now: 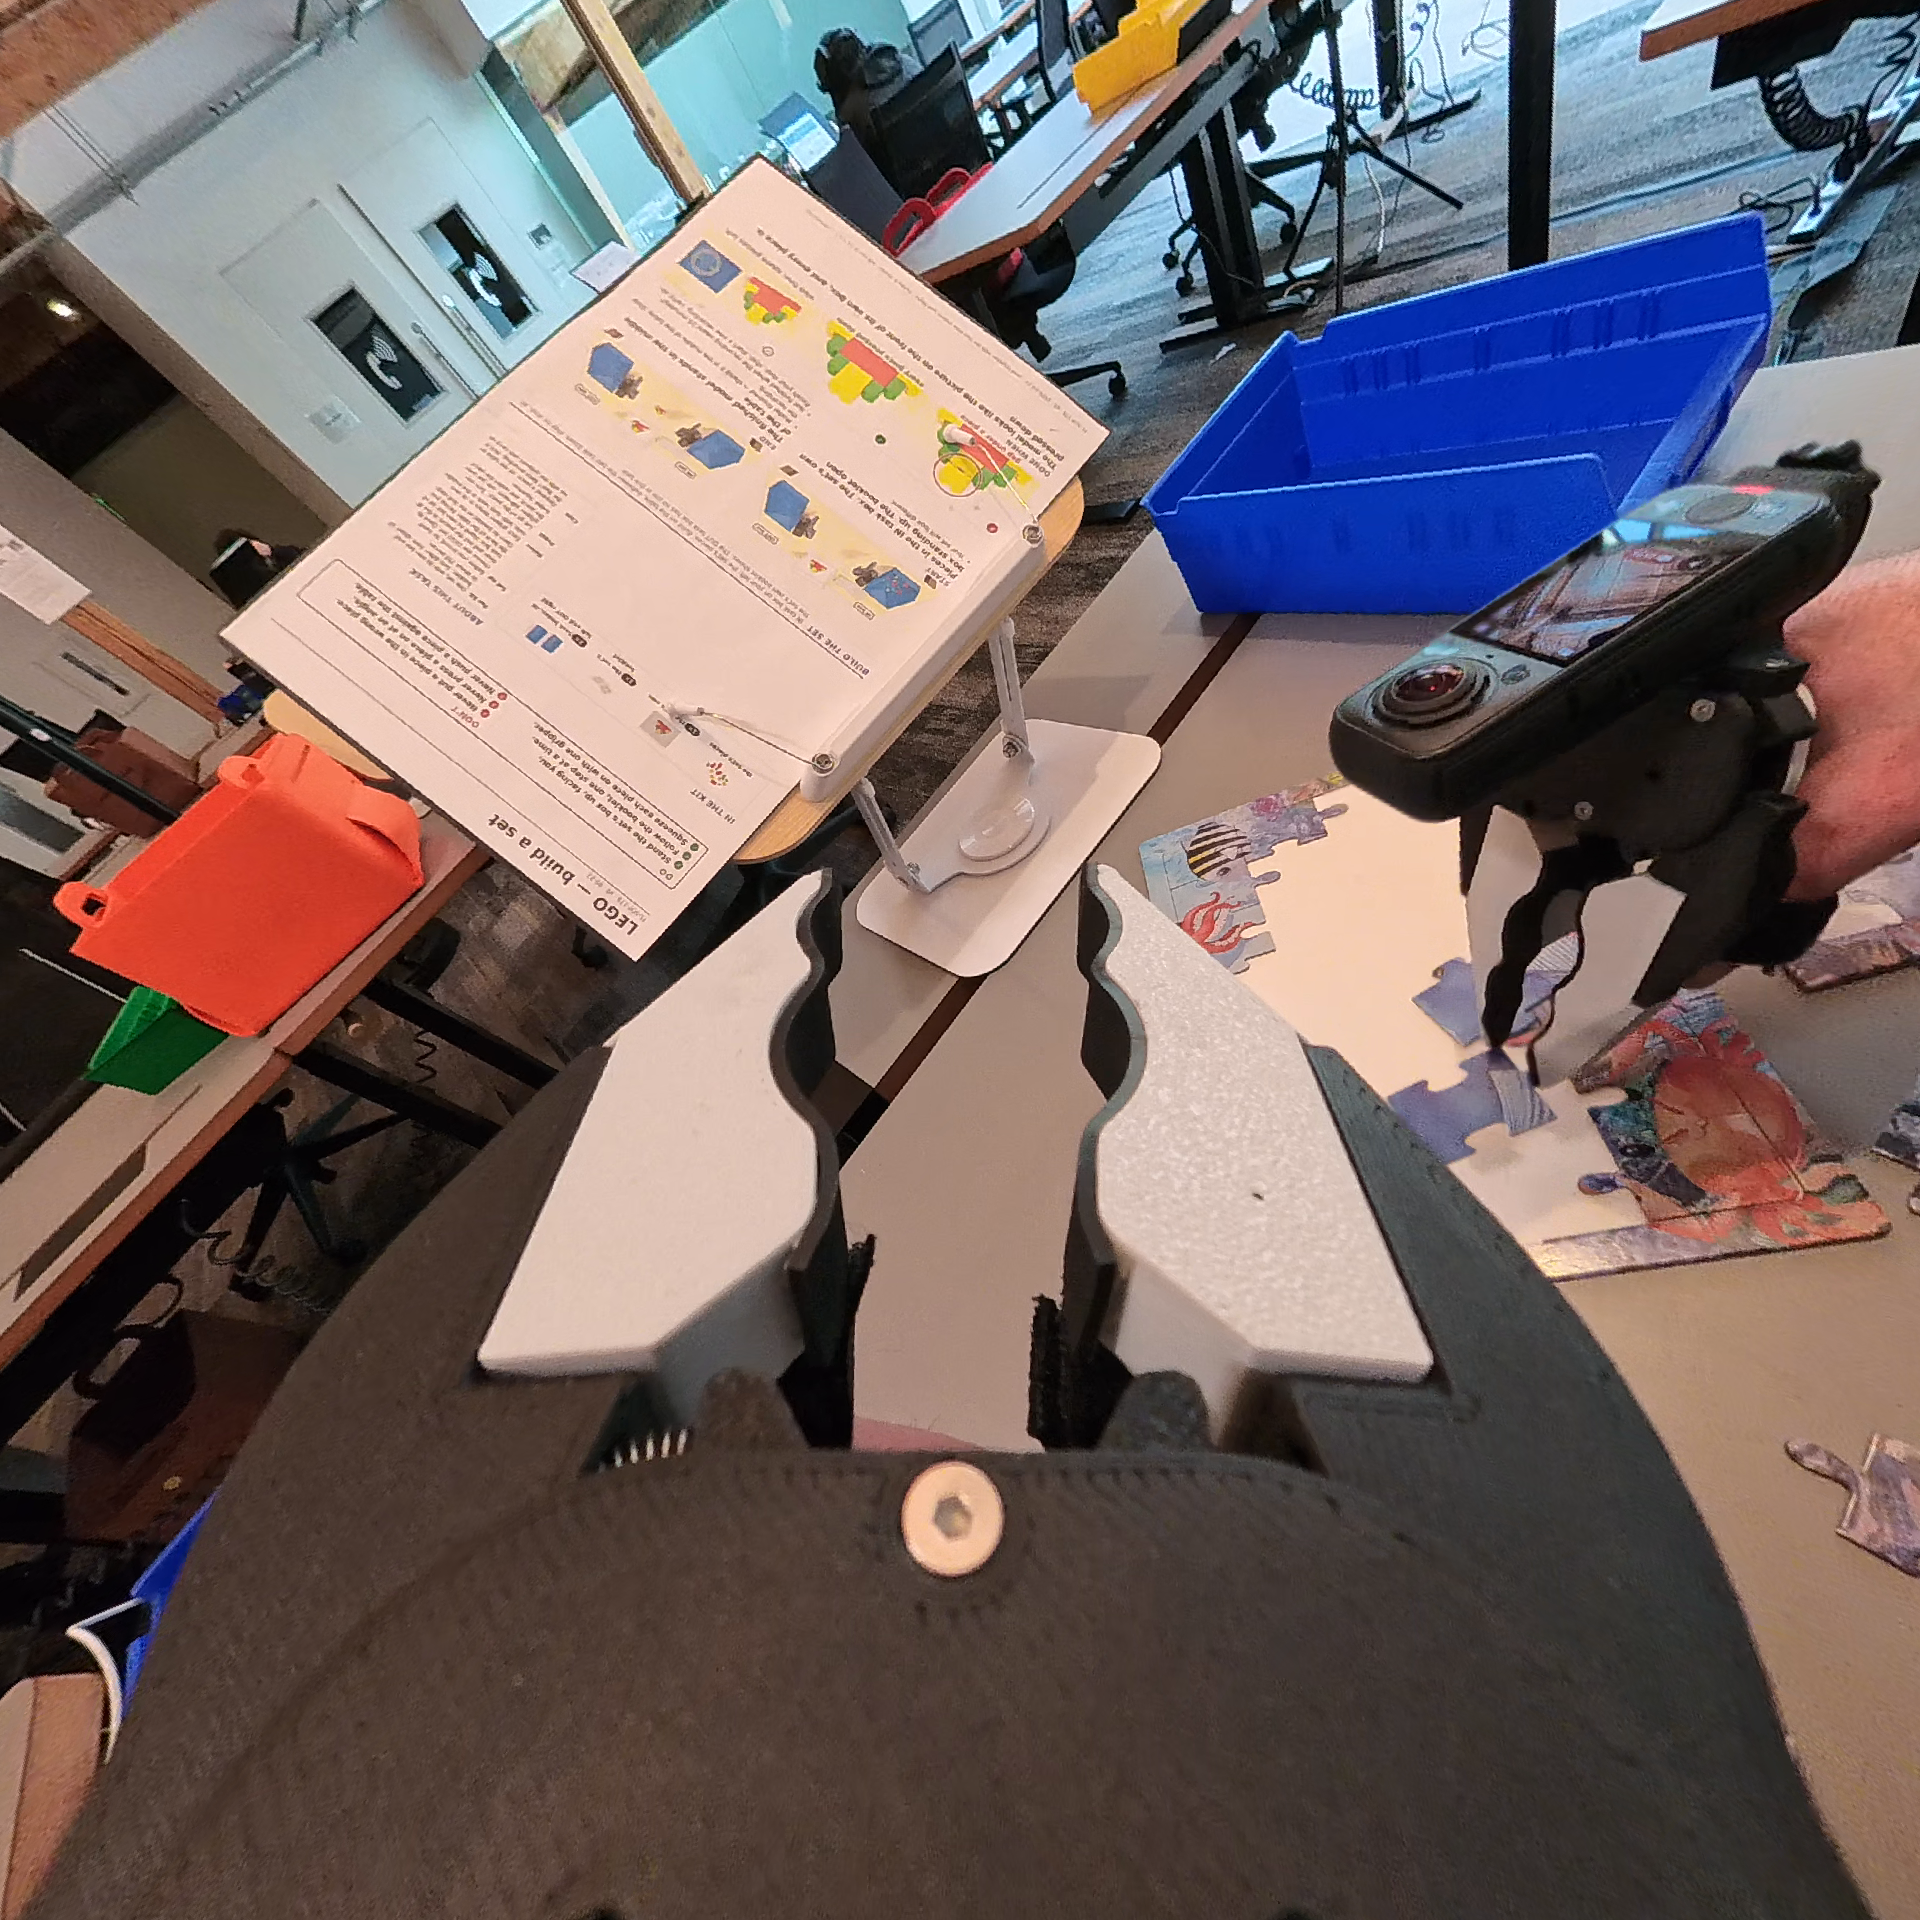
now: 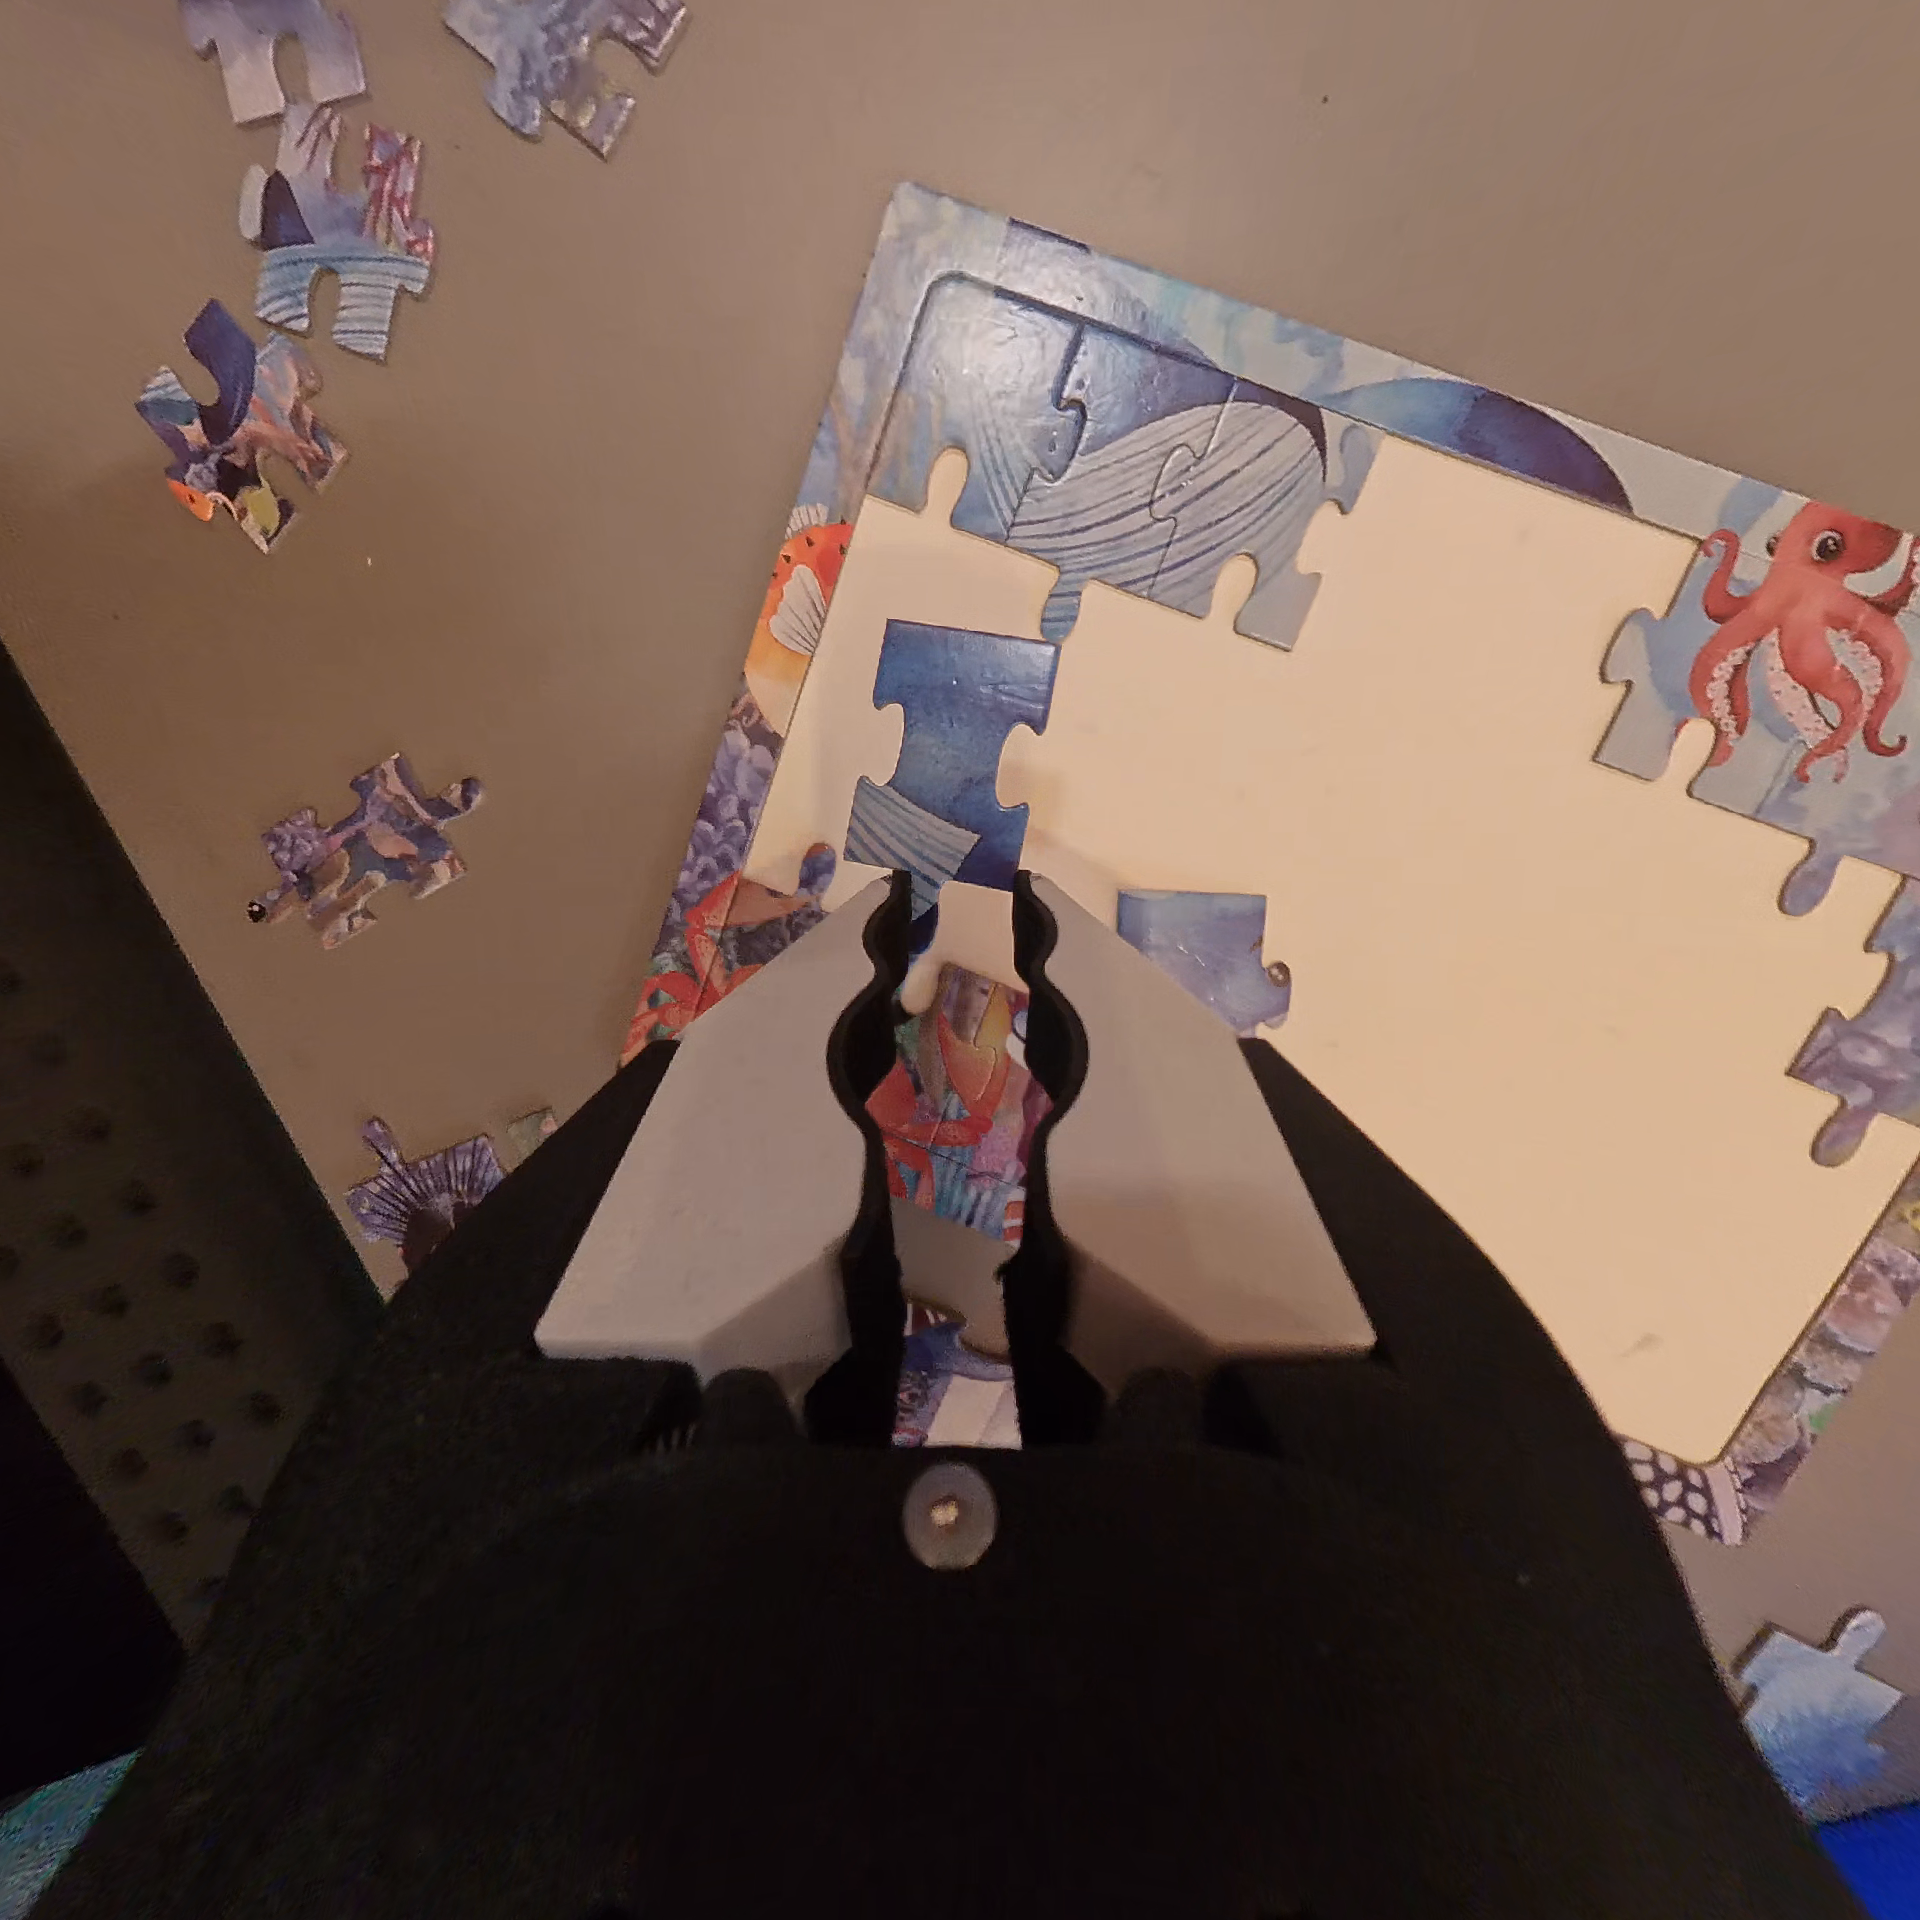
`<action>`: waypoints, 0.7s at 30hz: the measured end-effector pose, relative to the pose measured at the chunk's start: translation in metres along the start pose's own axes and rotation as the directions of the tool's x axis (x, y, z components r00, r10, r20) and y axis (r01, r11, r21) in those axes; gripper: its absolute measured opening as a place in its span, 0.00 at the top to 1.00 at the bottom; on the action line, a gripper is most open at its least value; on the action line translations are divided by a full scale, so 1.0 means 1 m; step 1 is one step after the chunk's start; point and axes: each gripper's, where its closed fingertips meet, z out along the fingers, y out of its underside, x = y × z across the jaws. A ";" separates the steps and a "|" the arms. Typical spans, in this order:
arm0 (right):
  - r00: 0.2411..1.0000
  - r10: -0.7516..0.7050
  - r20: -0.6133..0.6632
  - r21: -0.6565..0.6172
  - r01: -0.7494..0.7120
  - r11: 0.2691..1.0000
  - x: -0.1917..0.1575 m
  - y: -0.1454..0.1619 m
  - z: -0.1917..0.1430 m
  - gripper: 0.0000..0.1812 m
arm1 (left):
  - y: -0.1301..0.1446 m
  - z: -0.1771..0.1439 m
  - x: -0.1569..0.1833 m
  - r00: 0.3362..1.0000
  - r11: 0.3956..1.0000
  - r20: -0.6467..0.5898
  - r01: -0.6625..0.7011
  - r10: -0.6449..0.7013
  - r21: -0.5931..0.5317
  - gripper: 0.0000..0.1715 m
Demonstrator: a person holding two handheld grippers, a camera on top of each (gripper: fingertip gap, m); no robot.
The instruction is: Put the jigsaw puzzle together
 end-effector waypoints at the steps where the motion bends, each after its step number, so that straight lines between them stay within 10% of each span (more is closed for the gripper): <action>1: 1.000 -0.002 0.008 0.001 0.002 1.000 -0.002 -0.002 0.002 0.90 | 0.000 0.000 -0.001 1.000 1.000 0.001 0.002 -0.002 0.001 0.74; 21: 0.956 -0.292 0.017 -0.147 0.291 0.945 -0.005 0.000 0.021 0.90 | 0.000 -0.005 -0.004 1.000 1.000 0.008 0.009 -0.009 0.012 0.74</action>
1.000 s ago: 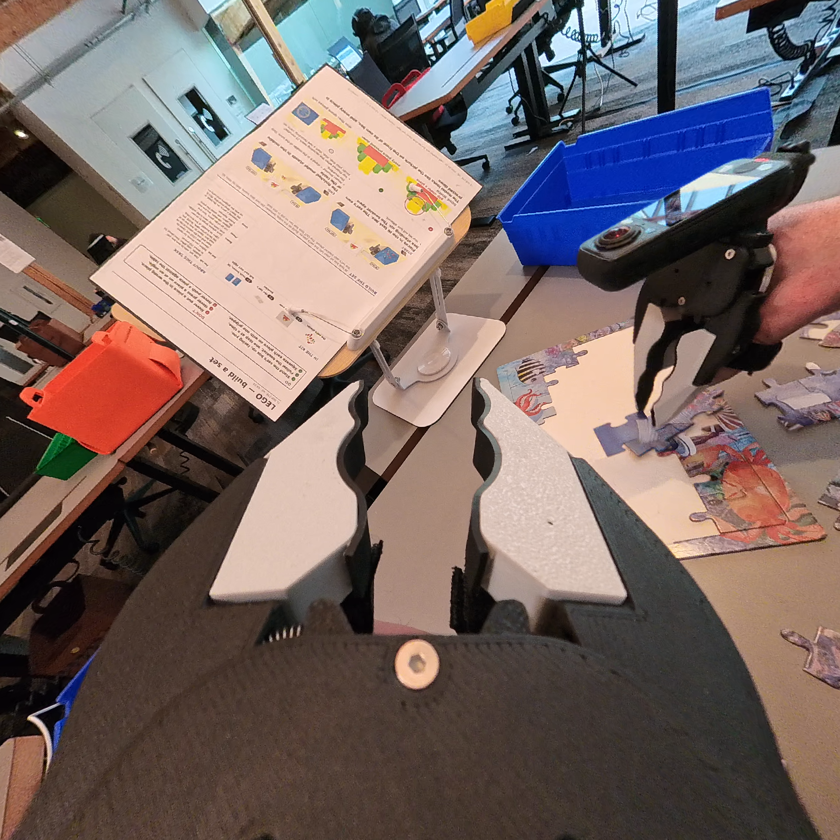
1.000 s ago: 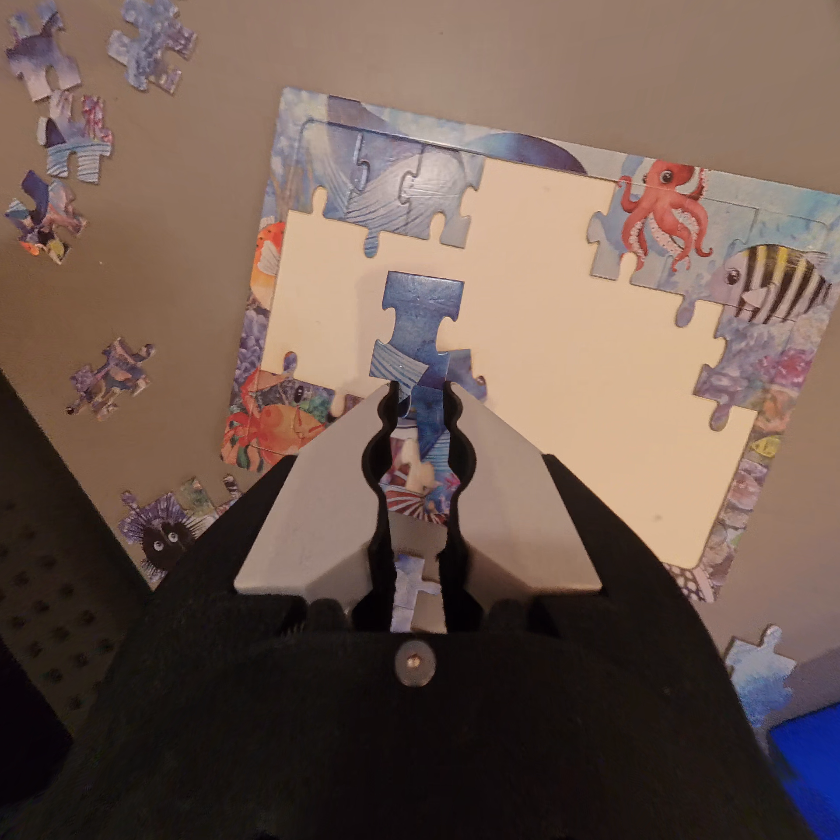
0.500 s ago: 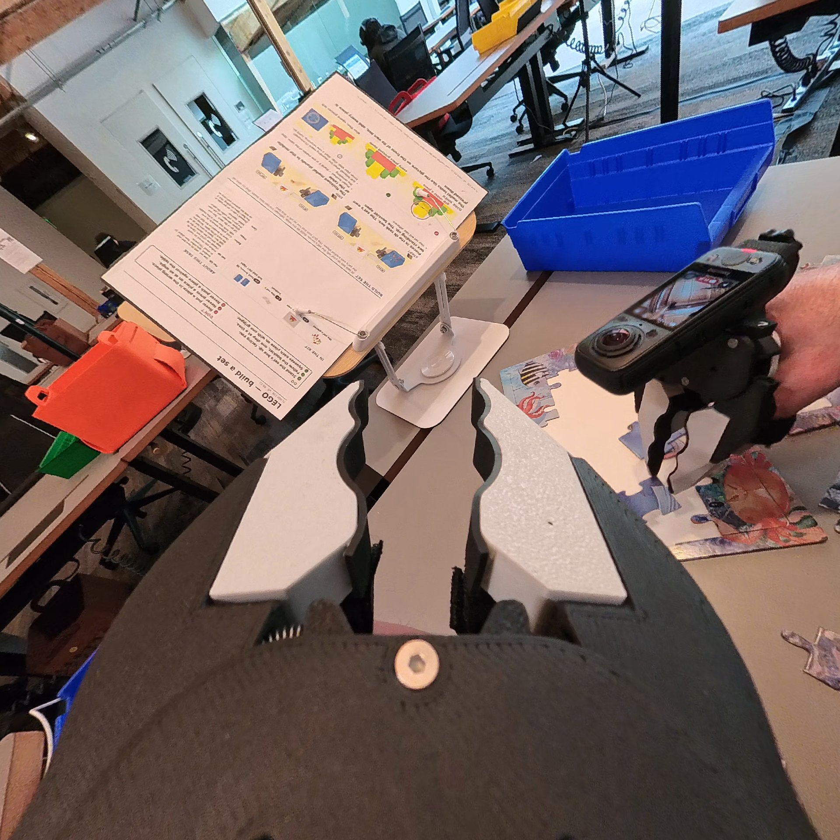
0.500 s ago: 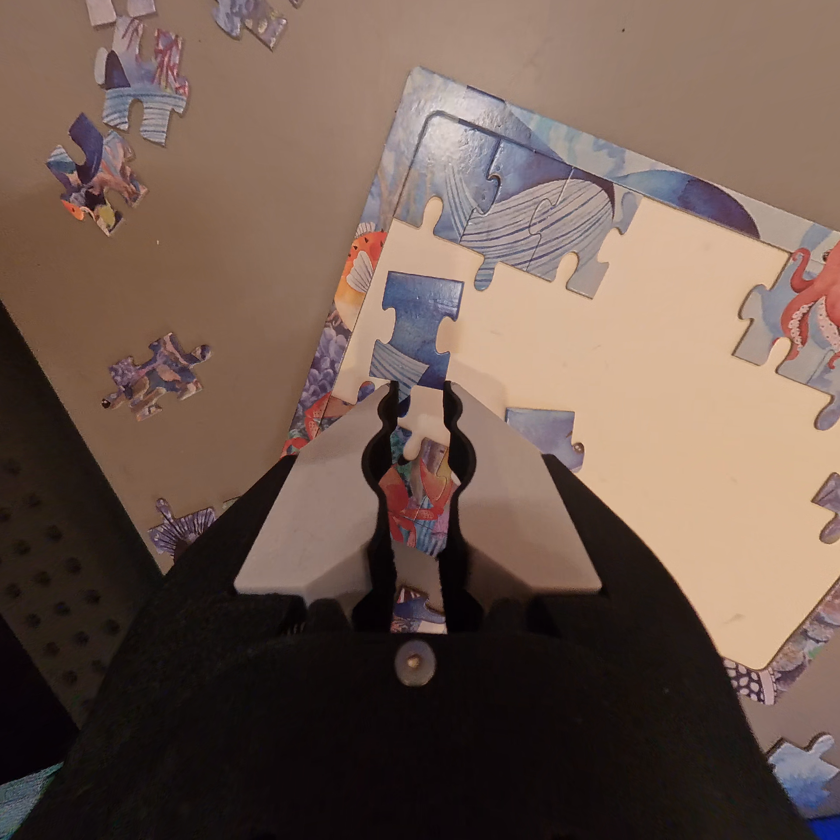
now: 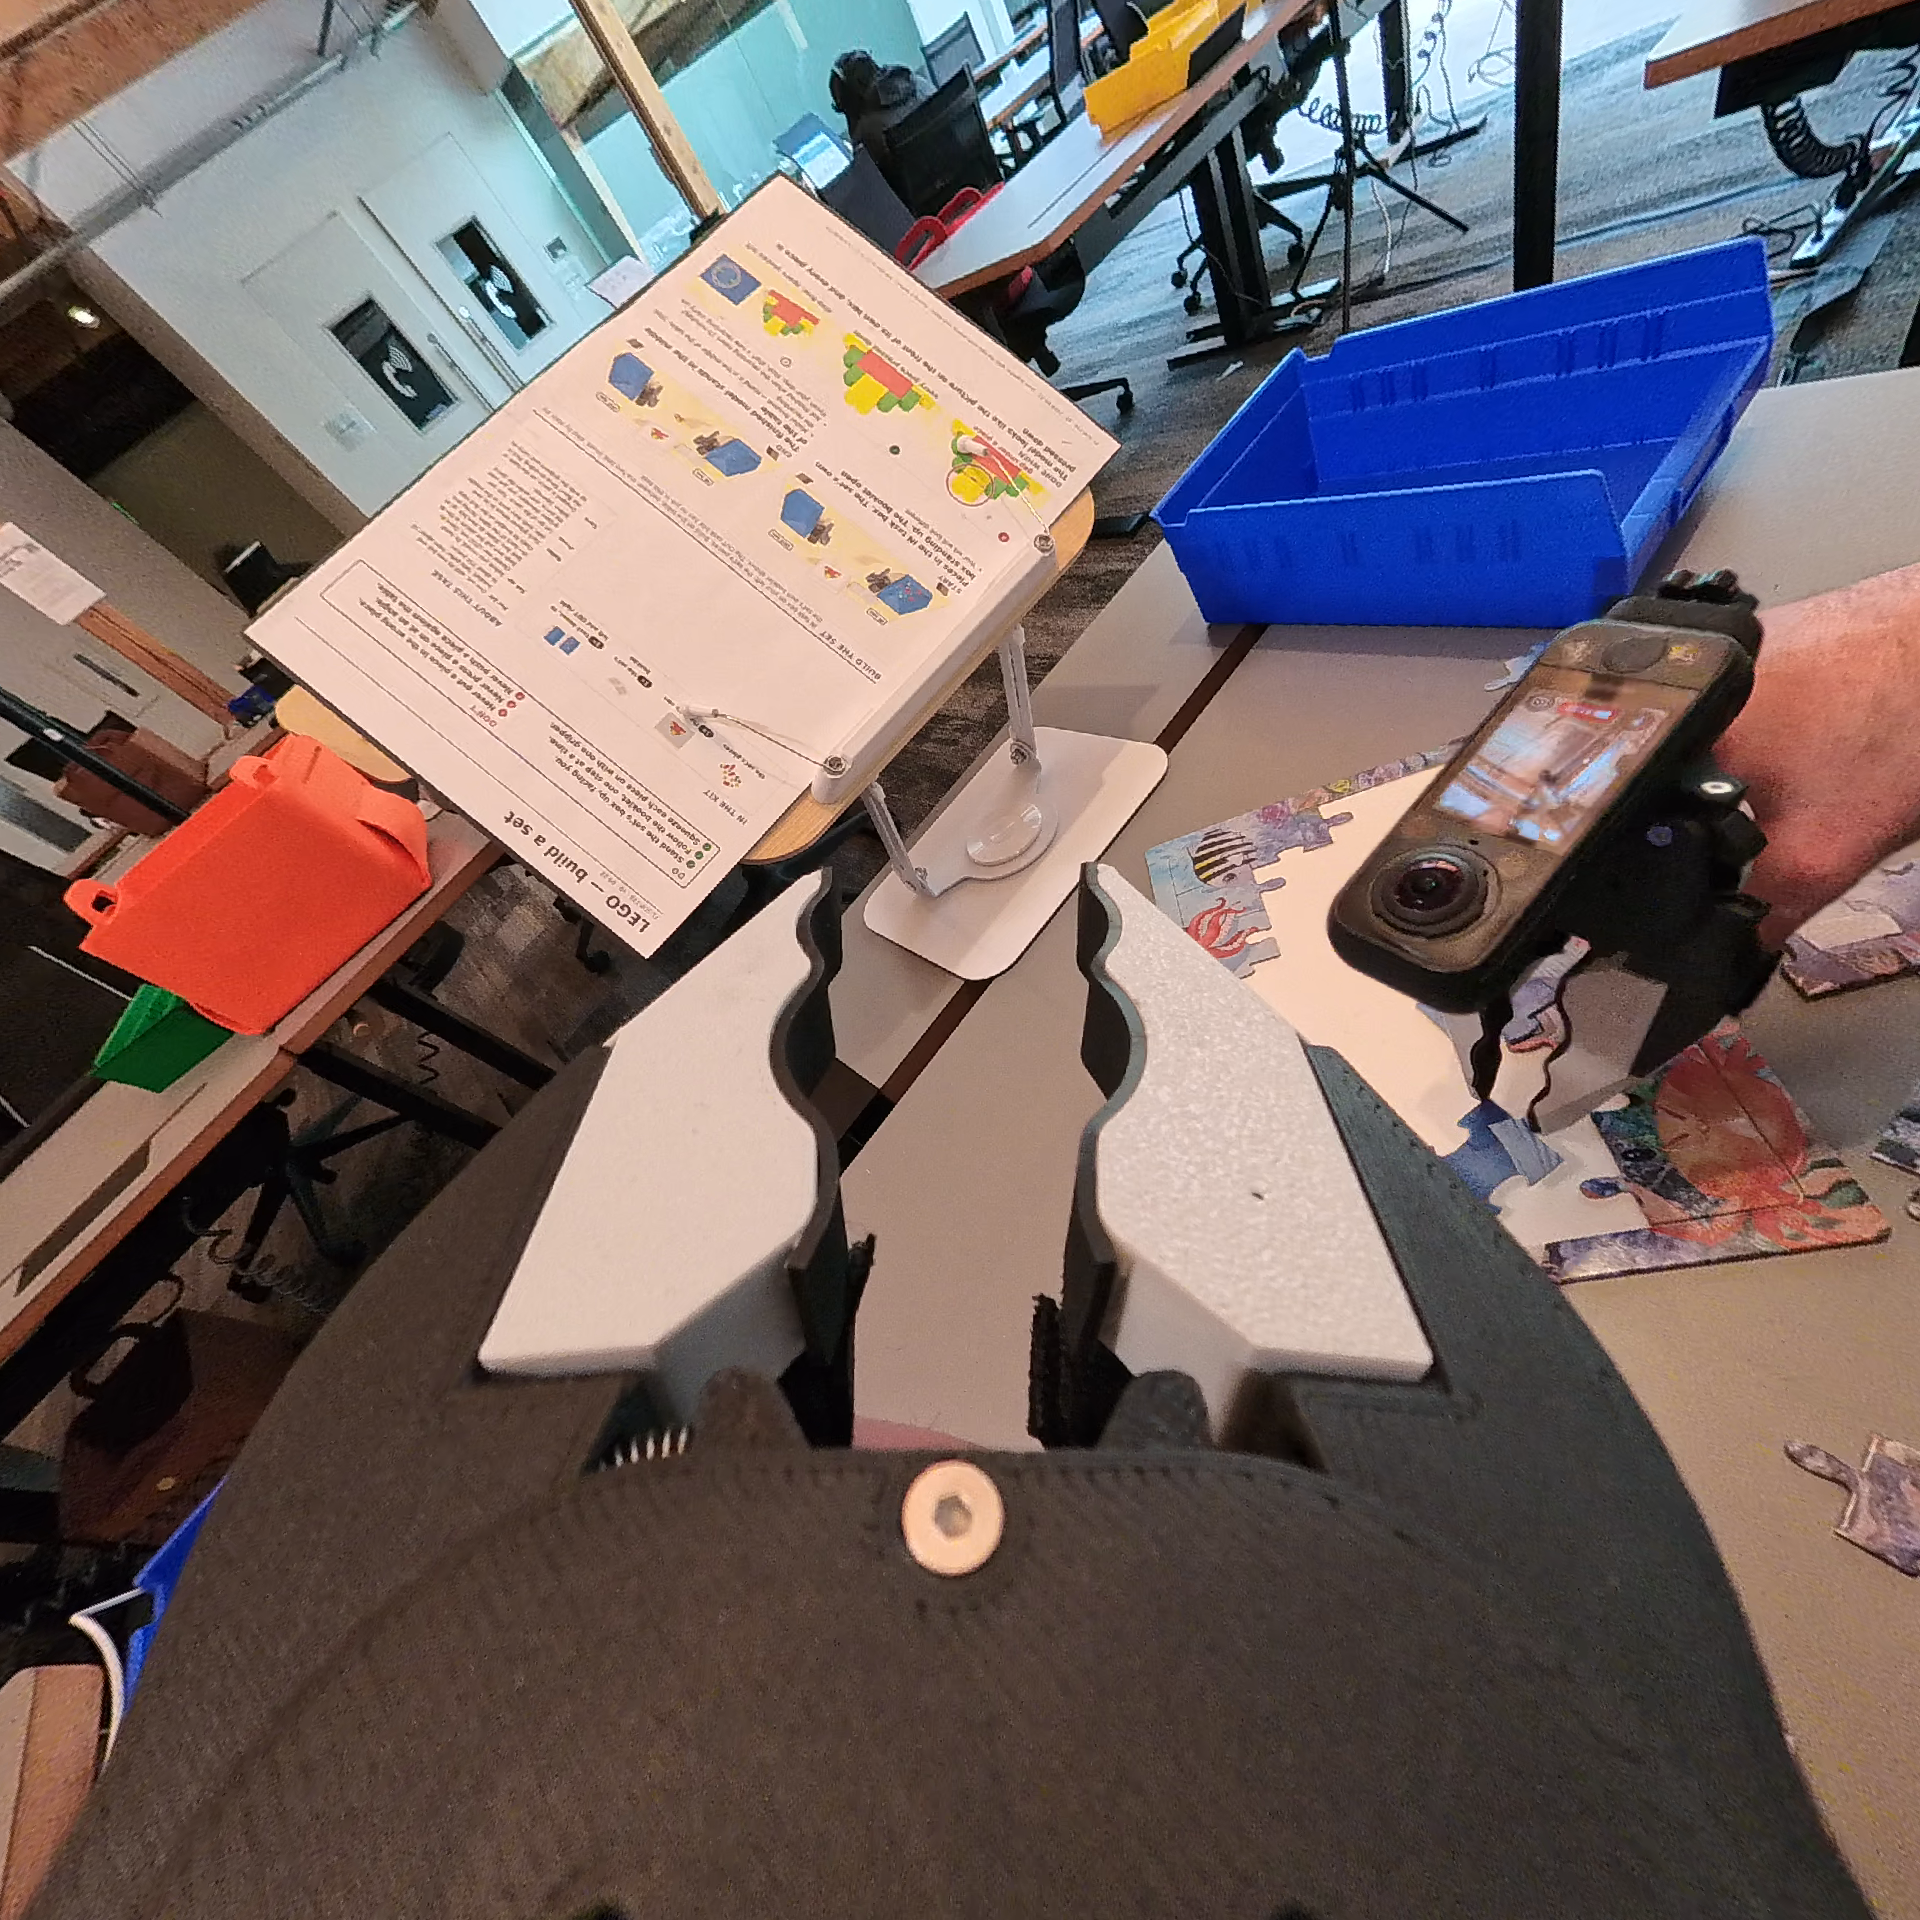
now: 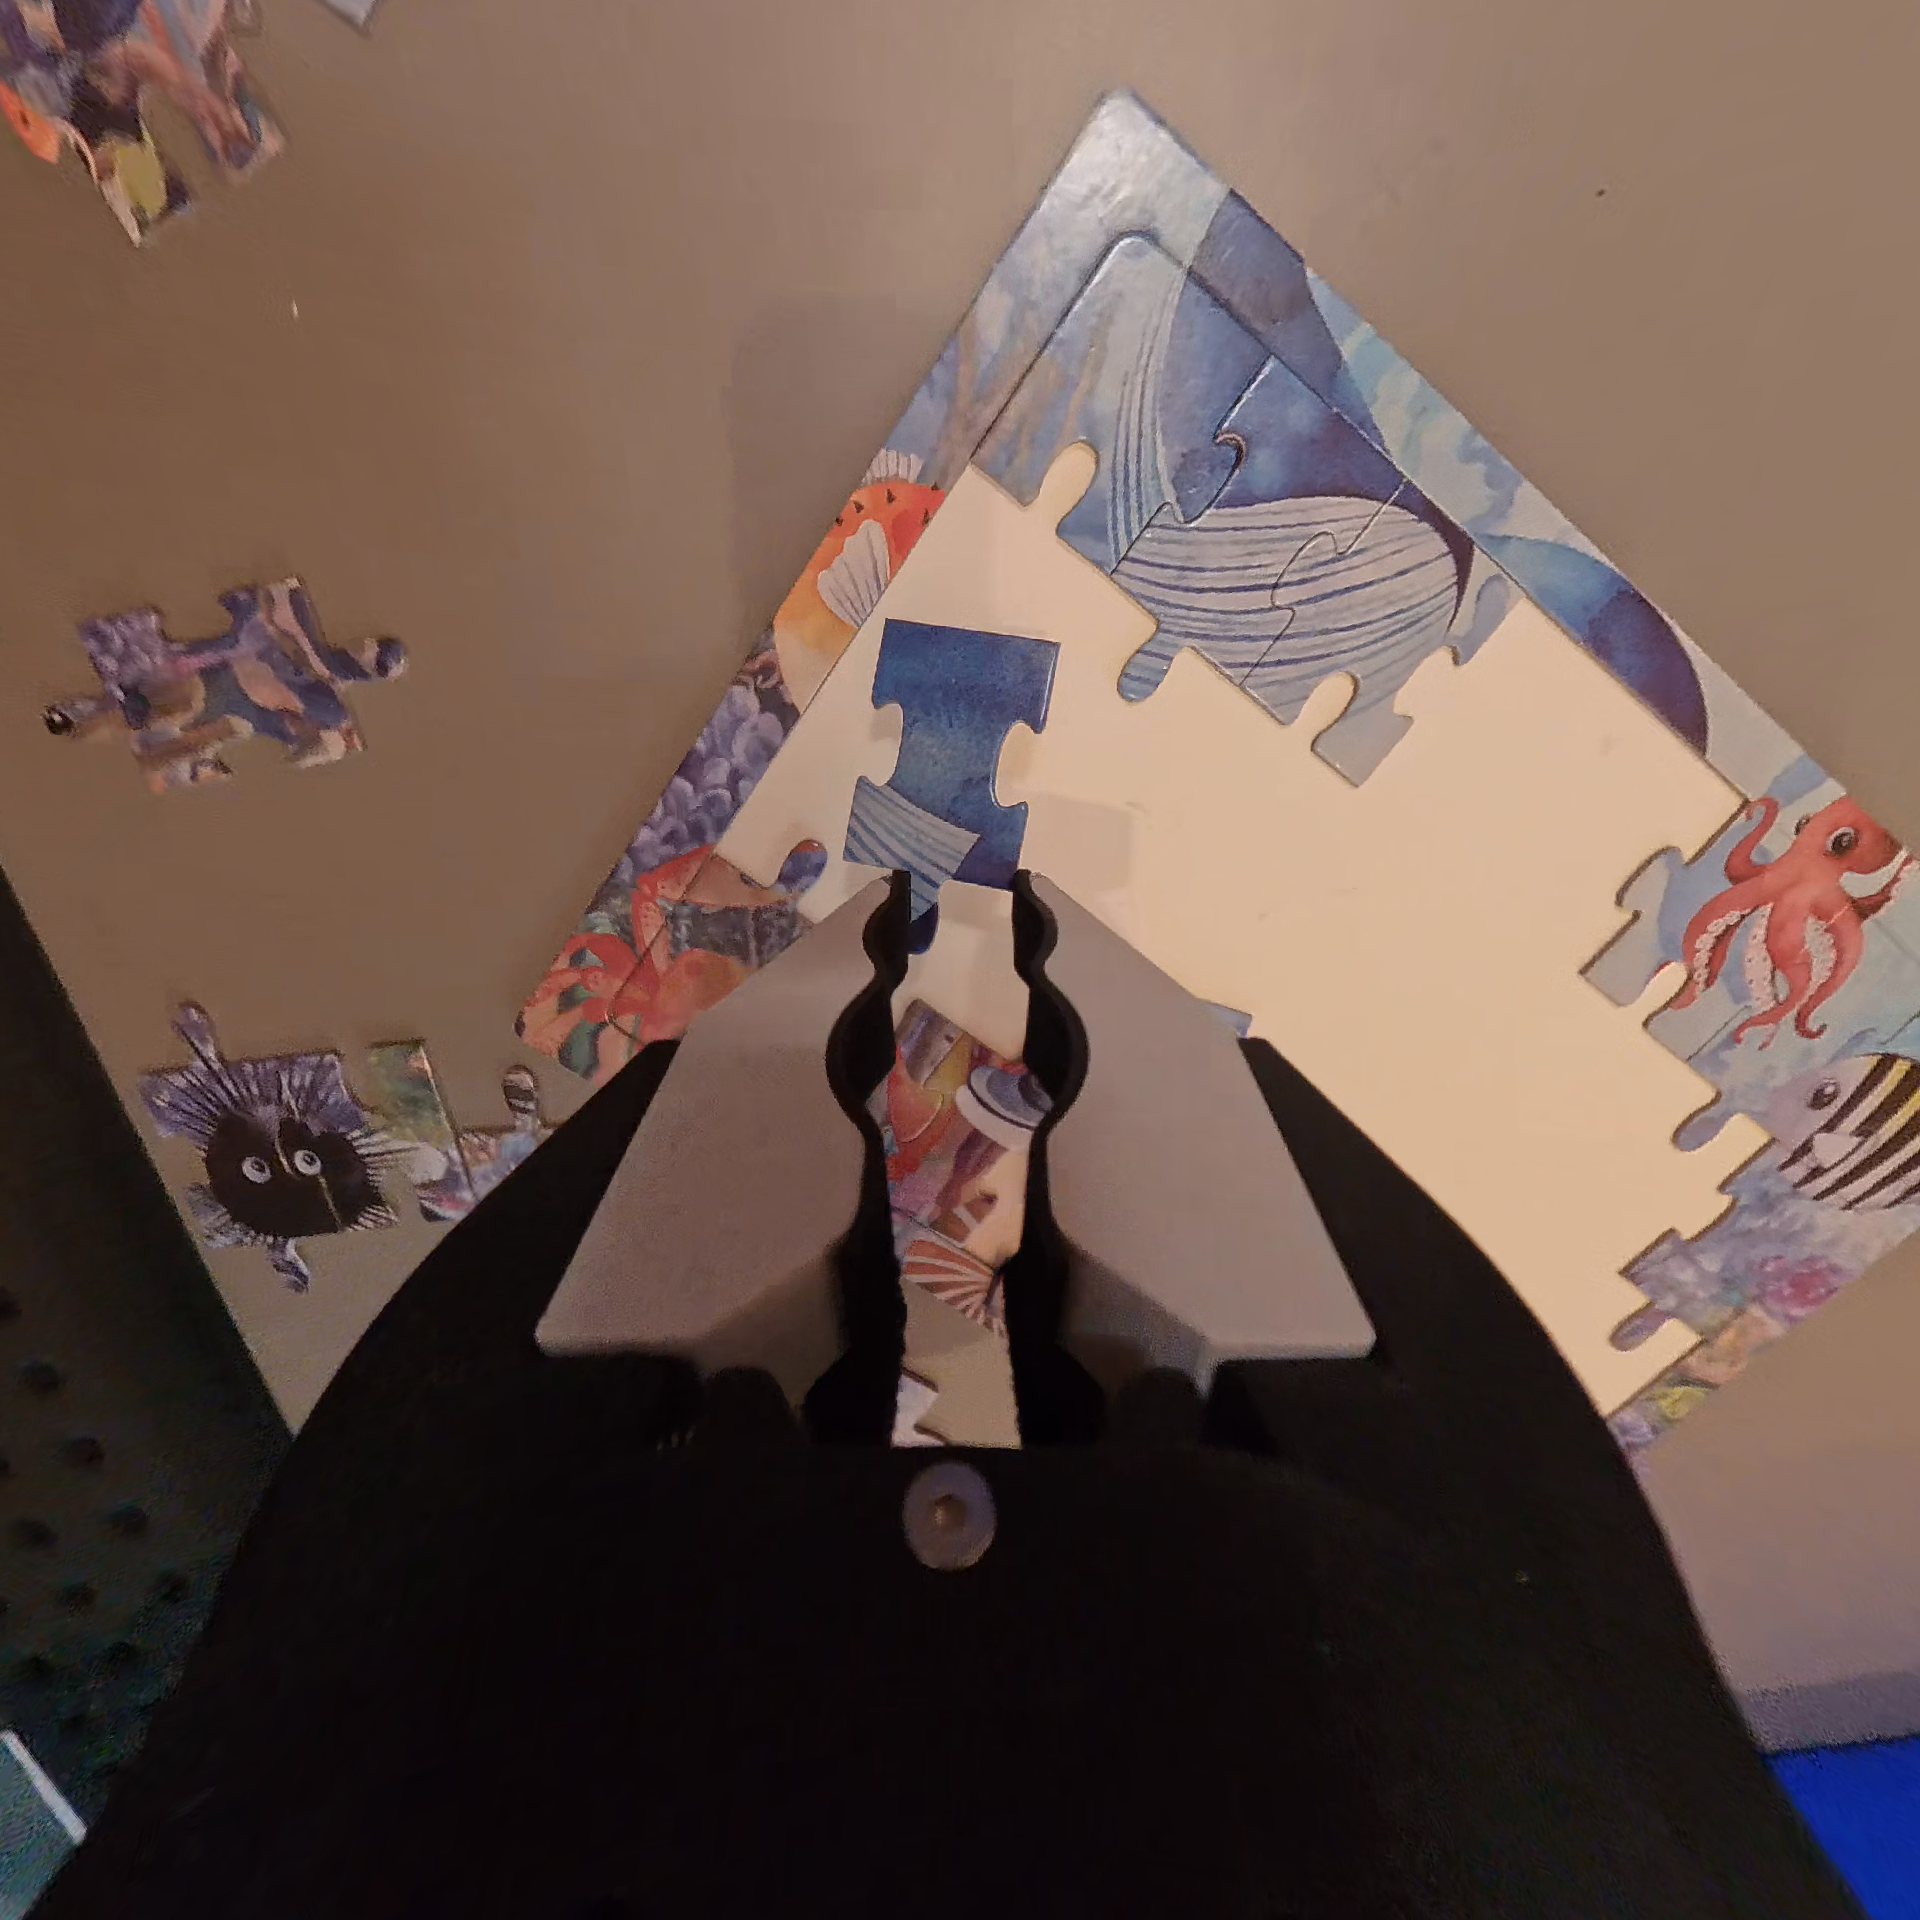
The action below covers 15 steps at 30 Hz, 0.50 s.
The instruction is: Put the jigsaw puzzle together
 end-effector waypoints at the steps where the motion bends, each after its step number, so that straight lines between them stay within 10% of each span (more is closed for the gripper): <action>1: 1.000 -0.020 -0.005 -0.022 0.020 1.000 0.001 0.002 0.000 0.90 | 0.000 0.000 0.000 1.000 1.000 0.000 0.000 0.000 0.000 0.74; 15: 0.991 -0.122 -0.058 -0.139 0.113 0.984 0.016 0.013 -0.009 0.90 | 0.001 0.001 0.001 1.000 1.000 -0.003 -0.001 0.001 -0.006 0.74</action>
